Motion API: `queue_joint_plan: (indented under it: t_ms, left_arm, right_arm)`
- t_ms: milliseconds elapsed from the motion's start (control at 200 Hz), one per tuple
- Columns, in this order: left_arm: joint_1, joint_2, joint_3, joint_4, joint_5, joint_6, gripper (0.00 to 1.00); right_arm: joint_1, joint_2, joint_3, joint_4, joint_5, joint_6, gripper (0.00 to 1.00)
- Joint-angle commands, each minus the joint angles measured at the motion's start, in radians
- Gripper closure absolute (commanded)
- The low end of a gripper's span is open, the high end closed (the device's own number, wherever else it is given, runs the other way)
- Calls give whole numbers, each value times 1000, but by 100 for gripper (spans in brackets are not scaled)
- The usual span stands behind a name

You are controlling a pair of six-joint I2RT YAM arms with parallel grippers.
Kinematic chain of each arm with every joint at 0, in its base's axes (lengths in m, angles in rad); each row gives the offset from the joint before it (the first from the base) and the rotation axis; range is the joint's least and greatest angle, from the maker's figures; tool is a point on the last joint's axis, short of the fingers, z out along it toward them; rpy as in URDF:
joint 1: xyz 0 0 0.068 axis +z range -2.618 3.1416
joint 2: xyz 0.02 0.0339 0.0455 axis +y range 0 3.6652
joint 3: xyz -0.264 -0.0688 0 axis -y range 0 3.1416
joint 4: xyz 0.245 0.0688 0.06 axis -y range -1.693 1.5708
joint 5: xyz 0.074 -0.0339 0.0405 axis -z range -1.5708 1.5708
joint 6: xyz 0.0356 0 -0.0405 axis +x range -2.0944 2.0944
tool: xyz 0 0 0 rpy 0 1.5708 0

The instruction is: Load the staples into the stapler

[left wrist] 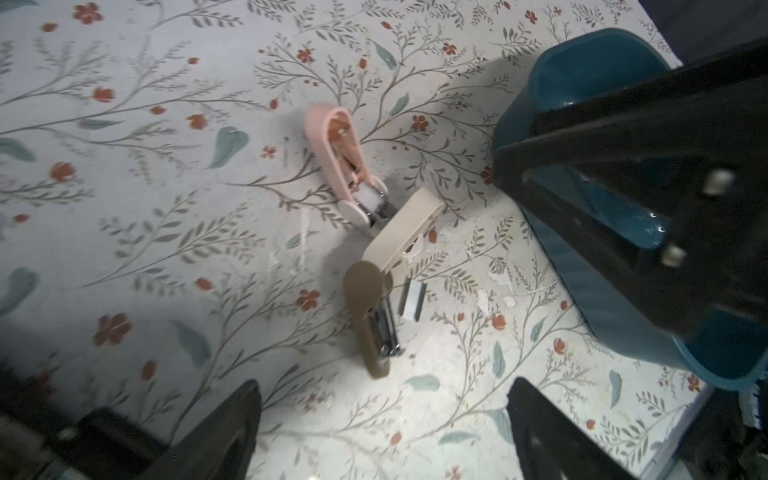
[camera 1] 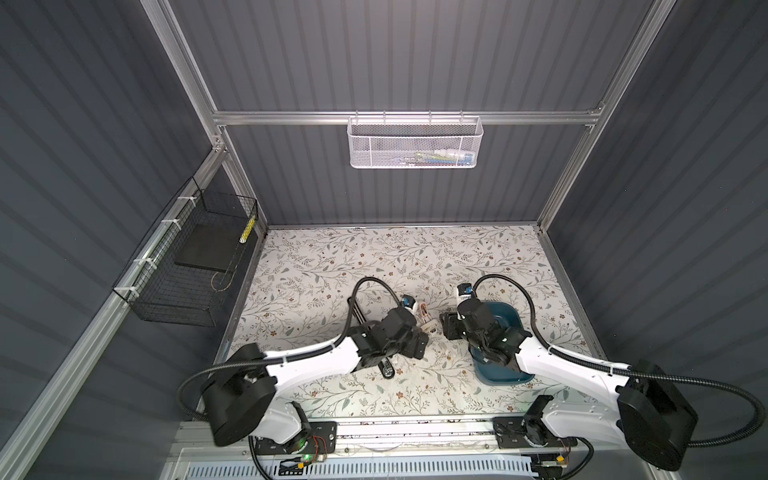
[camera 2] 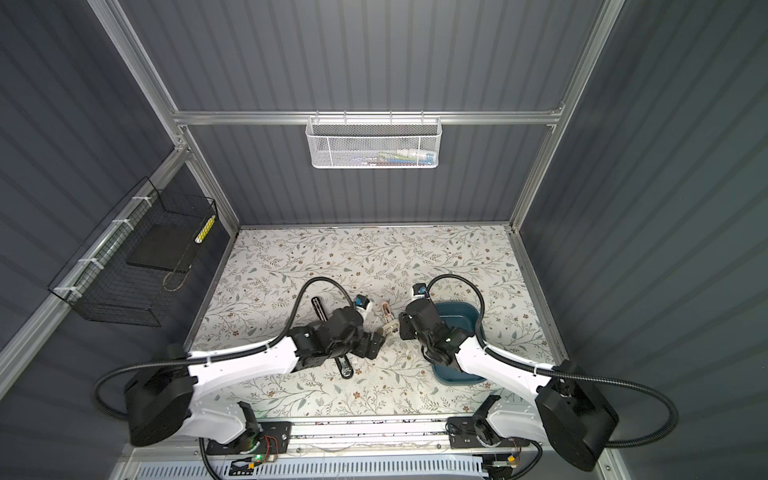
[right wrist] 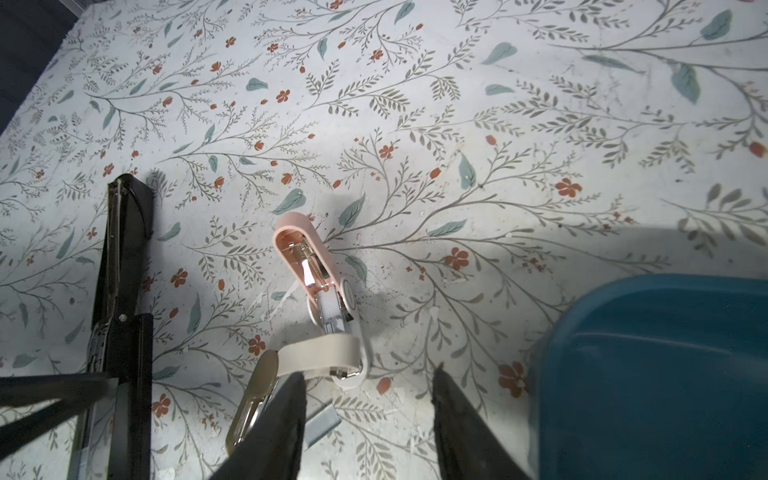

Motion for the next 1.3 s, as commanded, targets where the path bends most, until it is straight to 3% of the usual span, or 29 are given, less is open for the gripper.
queue_joint_plan:
  t_ms: [0, 190, 295, 570, 725, 805, 1296]
  left_arm:
    - [-23, 104, 63, 2, -19, 8, 8]
    - [-25, 180, 91, -8, -87, -20, 13]
    - [-25, 195, 102, -10, -100, -18, 29]
    - [-24, 254, 132, -31, -152, -28, 40]
    - [-24, 264, 122, -49, -194, -43, 42]
    - [-22, 257, 107, -46, -208, -49, 47]
    - [39, 226, -4, 1, -207, -99, 56]
  right_arm:
    - [-20, -41, -24, 11, -10, 15, 49]
    - [-30, -108, -62, 10, -20, 15, 49]
    - [-32, -128, -74, 8, -24, 17, 50]
    - [-32, -149, -79, 1, -34, 18, 50]
    - [-32, -151, -79, -4, -36, 18, 50]
    - [-32, -155, -77, -4, -37, 18, 50]
    - [-29, -141, -62, -23, -64, 28, 52]
